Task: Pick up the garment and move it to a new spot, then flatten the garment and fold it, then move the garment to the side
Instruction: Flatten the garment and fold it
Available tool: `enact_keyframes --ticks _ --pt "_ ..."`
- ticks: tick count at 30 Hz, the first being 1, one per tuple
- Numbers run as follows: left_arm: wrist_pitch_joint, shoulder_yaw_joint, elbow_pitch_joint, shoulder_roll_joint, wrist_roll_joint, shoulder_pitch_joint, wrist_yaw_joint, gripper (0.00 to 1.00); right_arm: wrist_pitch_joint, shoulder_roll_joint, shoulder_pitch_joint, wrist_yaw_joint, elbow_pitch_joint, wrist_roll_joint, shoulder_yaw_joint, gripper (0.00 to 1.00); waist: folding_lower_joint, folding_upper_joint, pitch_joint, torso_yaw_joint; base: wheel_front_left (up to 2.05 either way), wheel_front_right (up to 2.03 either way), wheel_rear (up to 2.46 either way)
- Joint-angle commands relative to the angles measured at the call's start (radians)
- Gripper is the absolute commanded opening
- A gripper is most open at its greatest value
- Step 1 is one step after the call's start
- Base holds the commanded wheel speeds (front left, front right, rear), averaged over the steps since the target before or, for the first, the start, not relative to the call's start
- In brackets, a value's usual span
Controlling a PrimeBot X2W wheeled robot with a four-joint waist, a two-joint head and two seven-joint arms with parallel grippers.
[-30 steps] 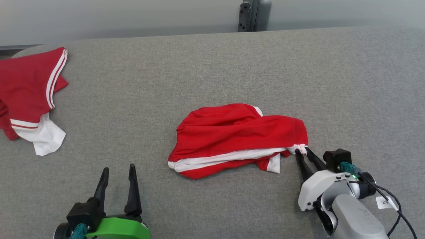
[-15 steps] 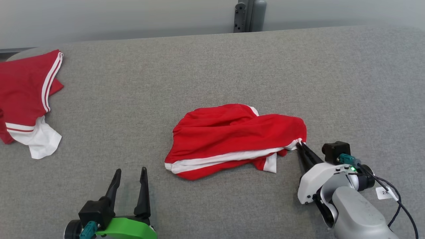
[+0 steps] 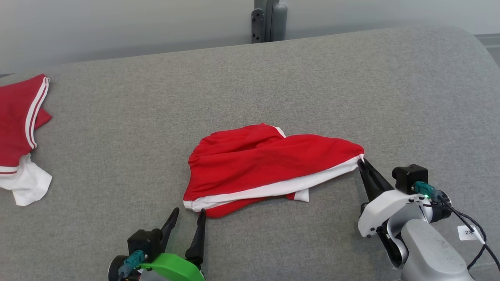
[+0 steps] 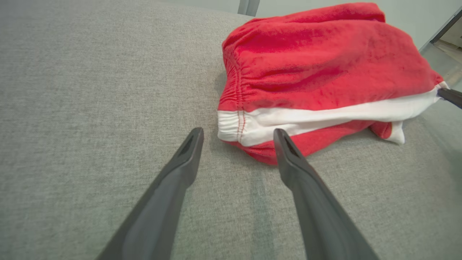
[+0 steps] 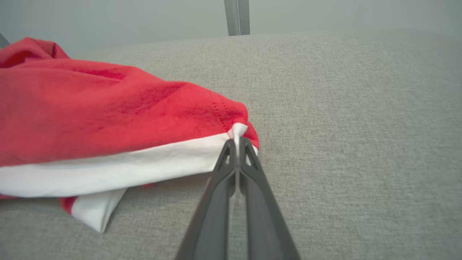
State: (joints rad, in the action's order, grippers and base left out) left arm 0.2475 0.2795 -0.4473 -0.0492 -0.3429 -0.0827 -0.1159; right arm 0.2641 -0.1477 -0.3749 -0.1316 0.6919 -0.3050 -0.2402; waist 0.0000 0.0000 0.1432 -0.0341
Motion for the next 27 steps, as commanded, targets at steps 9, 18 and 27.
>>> enact_keyframes --ticks 9,18,27 --pt "0.015 0.01 -0.056 -0.01 -0.057 -0.053 -0.013 0.78 0.001 -0.003 0.014 0.002 -0.011 0.0 -0.009 0.0 0.0 0.0 0.006 -0.034 0.0 0.0 0.0" --pt "0.018 0.055 -0.033 -0.025 -0.066 -0.059 -0.015 0.06 0.001 -0.001 0.016 0.002 -0.012 0.006 -0.005 0.0 0.0 0.0 0.006 -0.04 0.0 0.0 0.0" --pt "0.018 0.047 0.063 -0.035 -0.039 -0.046 -0.015 0.0 0.001 -0.005 0.016 0.002 -0.066 -0.007 0.002 0.0 0.0 0.0 -0.005 -0.045 0.0 0.0 0.0"
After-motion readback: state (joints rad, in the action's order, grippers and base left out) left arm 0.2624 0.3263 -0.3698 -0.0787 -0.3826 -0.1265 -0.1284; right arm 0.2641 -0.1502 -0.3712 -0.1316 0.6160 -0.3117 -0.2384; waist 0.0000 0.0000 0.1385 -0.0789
